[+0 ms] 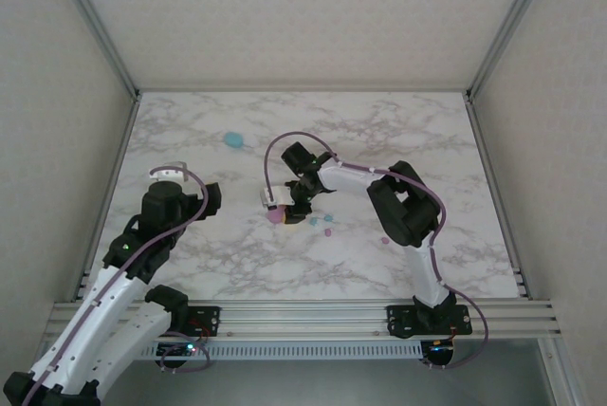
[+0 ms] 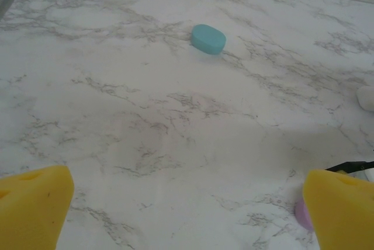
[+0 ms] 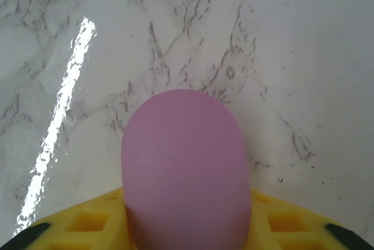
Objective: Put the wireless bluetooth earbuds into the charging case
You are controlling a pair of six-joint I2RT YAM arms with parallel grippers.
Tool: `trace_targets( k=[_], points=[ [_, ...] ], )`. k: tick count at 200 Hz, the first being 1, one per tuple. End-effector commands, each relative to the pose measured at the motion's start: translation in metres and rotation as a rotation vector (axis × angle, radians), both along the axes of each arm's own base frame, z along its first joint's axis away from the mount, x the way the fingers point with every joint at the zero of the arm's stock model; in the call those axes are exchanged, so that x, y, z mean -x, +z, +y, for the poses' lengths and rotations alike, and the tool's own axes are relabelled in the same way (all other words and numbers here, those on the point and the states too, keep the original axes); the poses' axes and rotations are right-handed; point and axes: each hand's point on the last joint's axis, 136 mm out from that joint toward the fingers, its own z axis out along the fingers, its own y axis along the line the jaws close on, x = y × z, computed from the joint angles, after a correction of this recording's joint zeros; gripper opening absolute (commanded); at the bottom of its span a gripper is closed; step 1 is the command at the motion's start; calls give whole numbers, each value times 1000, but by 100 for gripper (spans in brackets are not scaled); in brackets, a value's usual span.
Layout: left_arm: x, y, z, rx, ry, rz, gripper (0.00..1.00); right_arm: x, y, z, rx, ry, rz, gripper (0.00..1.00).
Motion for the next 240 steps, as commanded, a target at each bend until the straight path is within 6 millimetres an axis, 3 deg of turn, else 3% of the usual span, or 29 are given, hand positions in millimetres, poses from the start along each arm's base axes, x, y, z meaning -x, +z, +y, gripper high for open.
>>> trace_targets(
  k=[1, 33, 59, 71, 93, 121, 157, 240],
  points=[
    [-8, 11, -9, 80, -7, -27, 100, -1, 30, 4, -69, -94, -28, 33],
    [-34, 25, -24, 146, -13, -51, 100, -15, 94, -8, -192, -274, -146, 33],
    [-63, 49, -53, 214, -92, -36, 100, -11, 138, -40, -282, -408, -202, 33],
    [-75, 58, -70, 261, -150, -23, 100, -19, 158, -64, -327, -501, -228, 32],
    [-94, 75, -100, 349, -241, -5, 100, -17, 181, -95, -392, -614, -257, 32],
    [-105, 79, -129, 424, -334, 44, 99, -10, 195, -119, -428, -705, -264, 32],
    [-99, 82, -159, 462, -431, 89, 97, -4, 202, -130, -451, -750, -261, 32],
    [-74, 89, -193, 483, -553, 153, 96, 6, 213, -141, -489, -787, -268, 32]
  ],
)
